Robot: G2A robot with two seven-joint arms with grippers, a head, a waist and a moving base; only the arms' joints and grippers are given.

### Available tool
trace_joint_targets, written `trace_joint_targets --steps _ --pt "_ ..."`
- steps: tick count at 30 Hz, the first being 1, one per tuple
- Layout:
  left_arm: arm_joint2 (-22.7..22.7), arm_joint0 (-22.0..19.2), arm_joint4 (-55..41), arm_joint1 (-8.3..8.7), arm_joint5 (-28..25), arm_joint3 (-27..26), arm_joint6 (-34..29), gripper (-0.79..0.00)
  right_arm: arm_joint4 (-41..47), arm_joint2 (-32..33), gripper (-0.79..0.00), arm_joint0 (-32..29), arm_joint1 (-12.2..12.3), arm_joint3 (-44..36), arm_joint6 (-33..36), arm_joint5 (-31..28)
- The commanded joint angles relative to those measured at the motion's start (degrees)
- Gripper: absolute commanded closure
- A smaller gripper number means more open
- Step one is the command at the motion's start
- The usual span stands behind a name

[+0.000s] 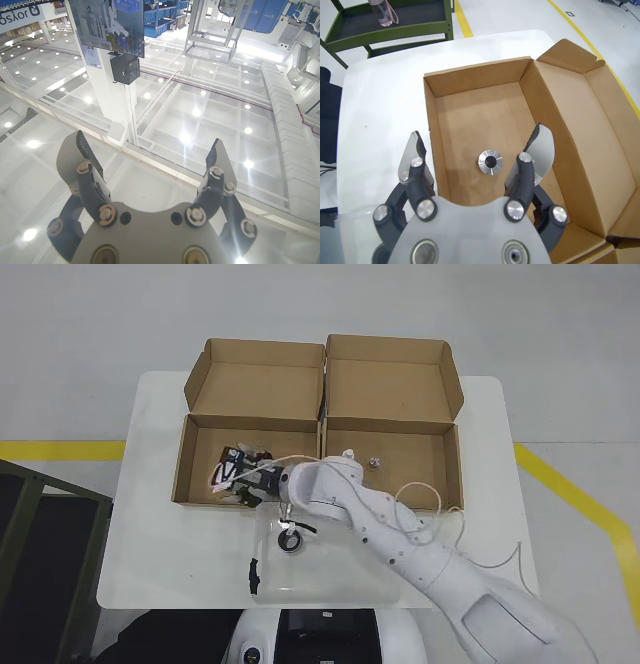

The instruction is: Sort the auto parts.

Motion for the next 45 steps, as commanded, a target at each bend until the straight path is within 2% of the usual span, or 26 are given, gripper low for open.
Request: trace_joint_targets --steps 1,3,9,18,30,45 --pt "0.0 0.0 0.0 0.0 0.0 0.0 0.0 -0.785 -0.8 1.8 -0.763 -2.3 1.0 -4.5 1.4 -1.1" --pt "0.0 0.0 0.0 0.0 0.0 0.0 0.0 -0.785 -1.8 3.6 -0.785 -5.1 2.1 -9.3 3.0 -2.7" --pt "0.0 0.0 0.0 0.0 0.0 0.0 0.0 -0.785 -4.4 8.7 -0.785 -13.7 5.0 -20.8 6.4 -7.5" --pt "0.0 0.0 0.0 0.0 0.0 0.0 0.0 -0.785 -7.8 13.9 -0.785 -23.3 8.1 -28.7 5.6 -15.8" --pt "0.0 0.0 0.0 0.0 0.0 0.0 0.0 -0.785 -15.0 18.3 -0.785 -32.5 11.3 -32.3 2.3 -22.9" --pt "0.0 0.0 0.0 0.0 0.0 0.0 0.0 -0.785 -20.2 17.2 -0.785 -32.2 12.3 -26.8 -3.1 -22.1"
